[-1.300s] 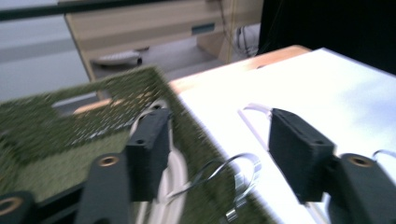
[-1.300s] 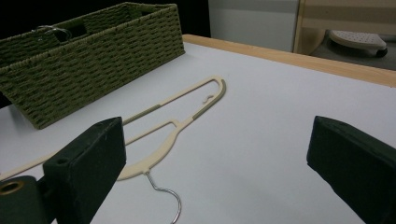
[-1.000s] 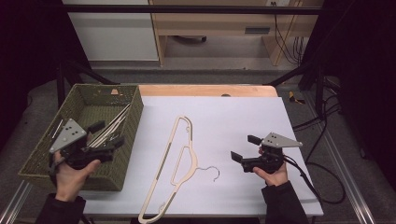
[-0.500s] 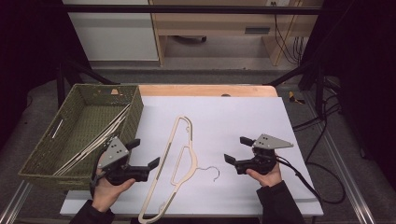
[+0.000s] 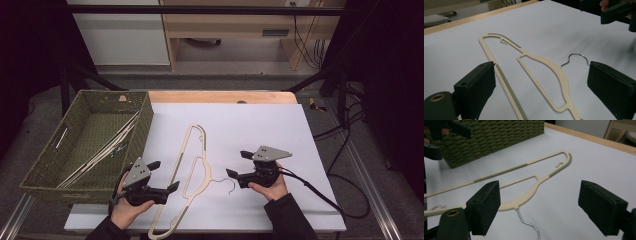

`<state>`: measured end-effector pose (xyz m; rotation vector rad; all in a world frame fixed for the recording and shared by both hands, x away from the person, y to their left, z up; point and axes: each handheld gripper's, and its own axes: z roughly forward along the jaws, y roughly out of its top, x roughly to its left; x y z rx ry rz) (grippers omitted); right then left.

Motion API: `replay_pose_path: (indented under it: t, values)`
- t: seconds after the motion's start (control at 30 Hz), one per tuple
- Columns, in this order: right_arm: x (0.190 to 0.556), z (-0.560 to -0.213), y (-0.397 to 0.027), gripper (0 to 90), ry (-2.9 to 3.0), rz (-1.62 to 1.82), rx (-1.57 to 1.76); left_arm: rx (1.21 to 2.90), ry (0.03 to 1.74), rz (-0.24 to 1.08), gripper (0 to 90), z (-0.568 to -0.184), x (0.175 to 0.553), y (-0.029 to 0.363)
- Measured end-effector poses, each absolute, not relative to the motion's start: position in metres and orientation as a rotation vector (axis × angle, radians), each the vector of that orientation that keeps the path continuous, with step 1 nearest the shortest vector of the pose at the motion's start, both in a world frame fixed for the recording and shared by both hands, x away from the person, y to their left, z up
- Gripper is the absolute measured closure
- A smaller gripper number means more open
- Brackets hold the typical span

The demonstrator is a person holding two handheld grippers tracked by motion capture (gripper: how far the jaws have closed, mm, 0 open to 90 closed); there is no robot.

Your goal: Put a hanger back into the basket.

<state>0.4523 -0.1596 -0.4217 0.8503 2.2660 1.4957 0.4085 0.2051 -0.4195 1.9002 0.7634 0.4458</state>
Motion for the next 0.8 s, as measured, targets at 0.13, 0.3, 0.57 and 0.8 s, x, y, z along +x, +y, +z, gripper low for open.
replay_pose_path:
  t: [0.13, 0.3, 0.57, 0.8]
  values:
    - [0.457, -0.431, -0.149, 24.3, 2.329, 1.462, 0.822, 1.896, 0.746, 0.446, 8.0, -0.421, 0.409, 0.206]
    - [0.463, -0.444, -0.135, 33.2, 2.408, 1.395, 0.806, 1.905, 0.749, 0.443, 8.0, -0.423, 0.411, 0.206]
    - [0.47, -0.46, -0.114, 49.3, 2.523, 1.266, 0.719, 1.921, 0.744, 0.434, 7.9, -0.426, 0.411, 0.203]
    - [0.474, -0.471, -0.109, 61.8, 2.591, 1.222, 0.687, 1.922, 0.742, 0.432, 7.9, -0.426, 0.411, 0.203]
